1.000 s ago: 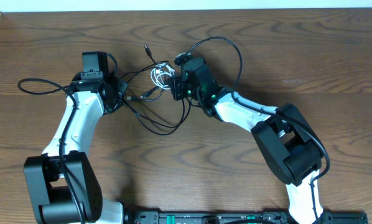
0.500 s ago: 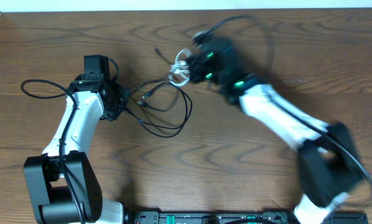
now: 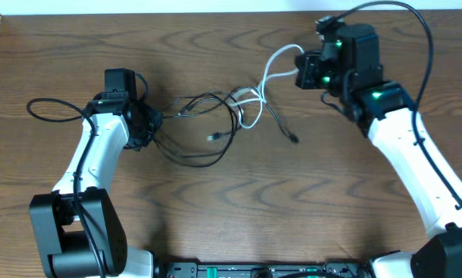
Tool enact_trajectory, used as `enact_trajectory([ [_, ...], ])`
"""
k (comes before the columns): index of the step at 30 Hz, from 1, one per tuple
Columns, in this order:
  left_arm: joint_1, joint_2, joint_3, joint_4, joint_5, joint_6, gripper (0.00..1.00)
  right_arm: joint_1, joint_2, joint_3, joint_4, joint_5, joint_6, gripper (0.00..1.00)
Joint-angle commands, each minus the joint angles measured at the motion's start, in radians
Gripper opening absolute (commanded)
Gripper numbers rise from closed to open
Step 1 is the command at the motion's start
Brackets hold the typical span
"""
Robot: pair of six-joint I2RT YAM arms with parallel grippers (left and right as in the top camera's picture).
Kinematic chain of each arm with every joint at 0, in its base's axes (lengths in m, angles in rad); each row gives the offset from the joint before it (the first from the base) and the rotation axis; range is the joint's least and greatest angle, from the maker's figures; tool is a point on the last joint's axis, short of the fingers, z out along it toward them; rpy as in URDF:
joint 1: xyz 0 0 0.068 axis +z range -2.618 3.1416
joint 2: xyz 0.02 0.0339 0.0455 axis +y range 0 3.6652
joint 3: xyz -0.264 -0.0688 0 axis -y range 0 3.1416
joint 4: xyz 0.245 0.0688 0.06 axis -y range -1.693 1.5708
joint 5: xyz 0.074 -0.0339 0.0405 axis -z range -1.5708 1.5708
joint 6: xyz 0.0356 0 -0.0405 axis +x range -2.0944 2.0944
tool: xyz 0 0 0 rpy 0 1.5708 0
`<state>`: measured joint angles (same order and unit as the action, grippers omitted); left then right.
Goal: Untangle cables
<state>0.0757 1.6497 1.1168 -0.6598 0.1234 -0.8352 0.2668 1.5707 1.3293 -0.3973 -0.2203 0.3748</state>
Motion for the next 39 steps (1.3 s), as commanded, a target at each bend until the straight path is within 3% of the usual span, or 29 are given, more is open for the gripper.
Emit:
enact_trajectory([
  [1, 0.002, 0.008, 0.014, -0.006, -0.043, 0.057, 0.29, -0.089, -0.003, 0.005, -0.033, 0.008, 0.015, 0.01],
  [8, 0.002, 0.008, 0.011, -0.01, -0.077, 0.083, 0.29, -0.287, -0.002, 0.004, -0.143, 0.017, 0.021, 0.01],
  [12, 0.002, 0.008, 0.011, -0.009, -0.073, 0.088, 0.29, -0.325, -0.002, 0.004, -0.151, -0.171, -0.05, 0.01],
  [17, -0.02, 0.008, 0.011, 0.104, 0.194, 0.312, 0.29, -0.267, -0.002, 0.004, -0.145, -0.272, -0.15, 0.01],
  [20, -0.074, 0.008, 0.011, 0.175, 0.312, 0.395, 0.35, -0.214, -0.002, 0.004, -0.145, -0.306, -0.194, 0.01],
  [28, -0.219, 0.009, 0.011, 0.277, 0.219, 0.36, 0.41, -0.069, -0.004, 0.013, -0.026, -0.507, -0.219, 0.01],
  [31, -0.221, 0.009, 0.011, 0.293, 0.216, 0.313, 0.51, -0.049, -0.009, 0.08, 0.003, -0.6, -0.216, 0.01],
  [34, -0.223, 0.009, 0.011, 0.304, 0.246, 0.31, 0.73, -0.061, -0.01, 0.185, 0.002, -0.678, -0.179, 0.01],
  [39, -0.241, 0.009, 0.011, 0.304, 0.253, 0.372, 0.76, -0.092, -0.01, 0.345, 0.001, -0.801, -0.13, 0.01],
])
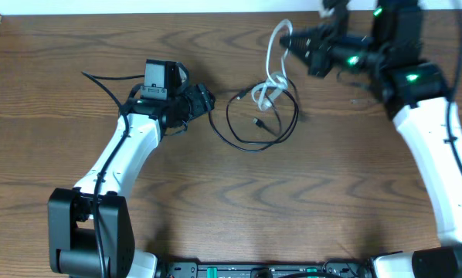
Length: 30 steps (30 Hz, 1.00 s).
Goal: Untangle cables
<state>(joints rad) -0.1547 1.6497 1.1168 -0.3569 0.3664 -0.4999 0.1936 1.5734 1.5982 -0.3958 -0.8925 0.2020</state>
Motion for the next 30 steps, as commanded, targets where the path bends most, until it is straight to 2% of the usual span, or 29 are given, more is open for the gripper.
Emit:
enact_trajectory([
  [1, -0.014, 0.009, 0.011, 0.002, 0.011, 0.036, 0.76, -0.025, -0.012, 0.095, -0.001, -0.132, 0.056, 0.01],
  [5, -0.02, 0.009, 0.011, 0.008, -0.002, 0.035, 0.76, -0.049, -0.012, 0.125, -0.037, -0.022, 0.074, 0.01],
  [8, -0.02, 0.009, 0.011, 0.006, -0.017, 0.036, 0.76, -0.051, -0.006, 0.119, -0.164, 0.209, 0.055, 0.01],
  [10, -0.02, 0.01, 0.011, 0.005, -0.017, 0.036, 0.76, -0.04, 0.019, 0.113, -0.291, 0.429, 0.028, 0.01],
  [12, -0.02, 0.01, 0.011, 0.004, -0.017, 0.036, 0.76, -0.035, 0.05, 0.108, -0.359, 0.518, 0.026, 0.01],
  [20, -0.02, 0.01, 0.011, 0.0, -0.02, 0.036, 0.76, -0.045, 0.224, 0.106, -0.486, 0.587, -0.002, 0.02],
  [21, -0.02, 0.01, 0.011, -0.002, -0.02, 0.036, 0.76, -0.05, 0.245, 0.106, -0.485, 0.604, -0.002, 0.06],
  [23, -0.02, 0.01, 0.011, -0.006, -0.02, 0.036, 0.76, -0.056, 0.274, 0.106, -0.48, 0.633, -0.002, 0.24],
  [25, -0.02, 0.01, 0.011, -0.008, -0.02, 0.036, 0.76, -0.063, 0.297, 0.106, -0.463, 0.648, -0.027, 0.52],
  [26, -0.02, 0.01, 0.011, -0.008, -0.02, 0.036, 0.76, -0.064, 0.307, 0.106, -0.454, 0.648, -0.05, 0.61],
  [28, -0.02, 0.01, 0.011, -0.008, -0.02, 0.036, 0.76, -0.066, 0.314, 0.106, -0.447, 0.653, -0.082, 0.72],
  [30, -0.02, 0.01, 0.011, -0.008, -0.019, 0.036, 0.76, -0.068, 0.317, 0.106, -0.454, 0.668, -0.087, 0.78],
])
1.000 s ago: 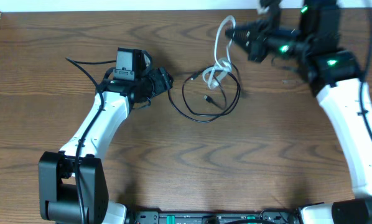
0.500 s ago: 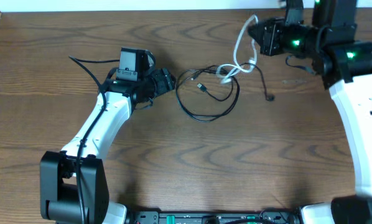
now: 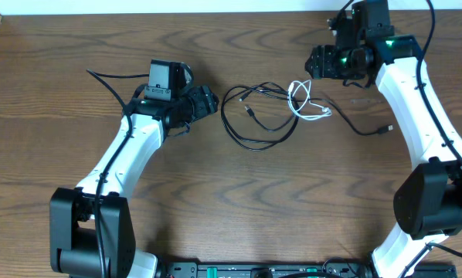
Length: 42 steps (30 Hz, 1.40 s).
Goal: Untangle cables
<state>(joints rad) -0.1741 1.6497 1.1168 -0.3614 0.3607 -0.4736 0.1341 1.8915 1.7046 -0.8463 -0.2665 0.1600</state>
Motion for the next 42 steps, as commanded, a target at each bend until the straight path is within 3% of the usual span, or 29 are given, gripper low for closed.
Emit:
enact_trajectory([
  [1, 0.0, 0.01, 0.011, -0.003, -0.014, 0.01, 0.76, -0.008, 0.0, 0.0, -0.013, 0.05, -0.045, 0.79],
  [9, 0.0, 0.01, 0.011, -0.019, -0.014, 0.01, 0.76, -0.001, 0.0, 0.0, -0.218, 0.037, -0.077, 0.74],
  [14, 0.0, 0.01, 0.011, -0.021, -0.014, 0.013, 0.76, 0.032, 0.0, 0.0, -0.349, -0.138, -0.437, 0.72],
  [19, 0.0, 0.01, 0.011, -0.02, -0.014, 0.028, 0.76, 0.093, 0.0, -0.013, -0.41, -0.148, -0.669, 0.74],
  [25, 0.0, 0.01, 0.011, -0.018, -0.014, 0.028, 0.76, 0.129, 0.002, -0.156, -0.226, 0.005, -0.693, 0.77],
  [35, 0.0, 0.01, 0.011, -0.018, -0.014, 0.028, 0.76, 0.127, 0.013, -0.309, 0.061, 0.051, -0.722, 0.78],
  [42, 0.0, 0.01, 0.011, -0.025, -0.014, 0.028, 0.76, 0.122, 0.101, -0.326, 0.107, 0.051, -0.726, 0.72],
])
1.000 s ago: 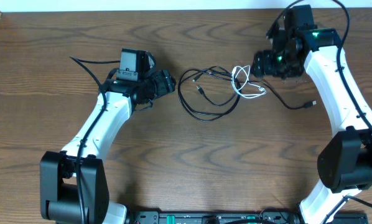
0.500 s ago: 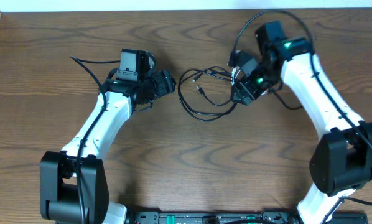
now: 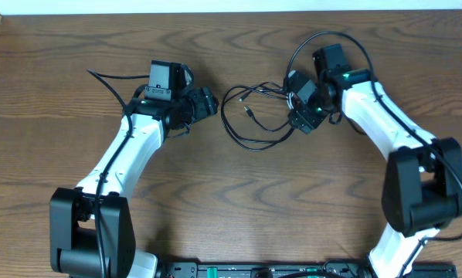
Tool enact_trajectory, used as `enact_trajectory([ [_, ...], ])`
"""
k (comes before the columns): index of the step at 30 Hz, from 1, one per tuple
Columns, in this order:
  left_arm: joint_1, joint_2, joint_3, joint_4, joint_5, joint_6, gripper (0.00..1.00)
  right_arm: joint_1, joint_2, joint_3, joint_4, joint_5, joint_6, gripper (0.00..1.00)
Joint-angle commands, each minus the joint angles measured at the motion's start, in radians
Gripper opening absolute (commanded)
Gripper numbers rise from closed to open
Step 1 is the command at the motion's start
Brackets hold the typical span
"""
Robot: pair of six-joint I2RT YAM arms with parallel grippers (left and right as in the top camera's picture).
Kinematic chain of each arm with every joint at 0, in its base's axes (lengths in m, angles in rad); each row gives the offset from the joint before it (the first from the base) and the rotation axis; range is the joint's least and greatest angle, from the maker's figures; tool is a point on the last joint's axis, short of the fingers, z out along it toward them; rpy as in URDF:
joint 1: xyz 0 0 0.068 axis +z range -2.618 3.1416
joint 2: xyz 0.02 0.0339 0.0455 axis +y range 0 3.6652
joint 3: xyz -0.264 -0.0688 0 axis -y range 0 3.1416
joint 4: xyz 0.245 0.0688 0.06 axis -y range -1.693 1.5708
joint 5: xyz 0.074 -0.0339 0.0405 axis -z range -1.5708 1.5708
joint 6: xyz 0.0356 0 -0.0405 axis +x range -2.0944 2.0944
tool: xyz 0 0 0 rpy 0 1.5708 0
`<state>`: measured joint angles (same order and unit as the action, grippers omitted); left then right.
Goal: Untangle cables
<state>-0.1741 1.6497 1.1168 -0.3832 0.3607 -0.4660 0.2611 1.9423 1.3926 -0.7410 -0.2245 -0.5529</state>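
A black cable (image 3: 250, 144) lies in a loop on the table's middle, with a loose plug end (image 3: 249, 110) inside the loop. My left gripper (image 3: 212, 103) sits at the loop's left edge, where the cable runs into its fingers. My right gripper (image 3: 297, 106) is low over the loop's right side, pointing left. It covers the spot where the loop meets the white cable (image 3: 290, 96), of which only a sliver shows. The overhead view does not reveal how the right jaws stand.
The wooden table (image 3: 239, 208) stretches toward the front. The left arm's own black lead (image 3: 107, 79) trails at the back left. The right arm's lead (image 3: 308, 42) arcs above its wrist at the back.
My right gripper has moved from the back right, clear of the cables, down and left onto the white cable bundle, now mostly hidden beneath it. The left arm and the black loop have not moved.
First my left gripper held the black cable at the left and my right held the white cable lifted at the back right. Then the left had moved right and the tangle had bunched up. Later the white cable lay loose on the table, with the right gripper above it, now lowered onto it.
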Motion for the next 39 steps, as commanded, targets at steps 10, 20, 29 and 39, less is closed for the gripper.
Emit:
enact_trajectory([
  [10, 0.0, 0.01, 0.011, 0.003, -0.014, 0.02, 0.76, -0.013, 0.055, 0.021, -0.009, -0.01, 0.117, 0.25],
  [20, 0.0, 0.01, 0.011, 0.003, -0.014, 0.02, 0.76, -0.014, -0.186, 0.243, -0.121, -0.414, 0.211, 0.01],
  [29, -0.041, 0.01, 0.011, 0.031, -0.002, 0.021, 0.77, -0.06, -0.414, 0.323, 0.035, -0.289, 0.609, 0.01],
  [39, -0.181, 0.01, 0.011, 0.257, 0.025, 0.0, 0.78, -0.058, -0.418, 0.321, -0.011, -0.282, 0.642, 0.01],
])
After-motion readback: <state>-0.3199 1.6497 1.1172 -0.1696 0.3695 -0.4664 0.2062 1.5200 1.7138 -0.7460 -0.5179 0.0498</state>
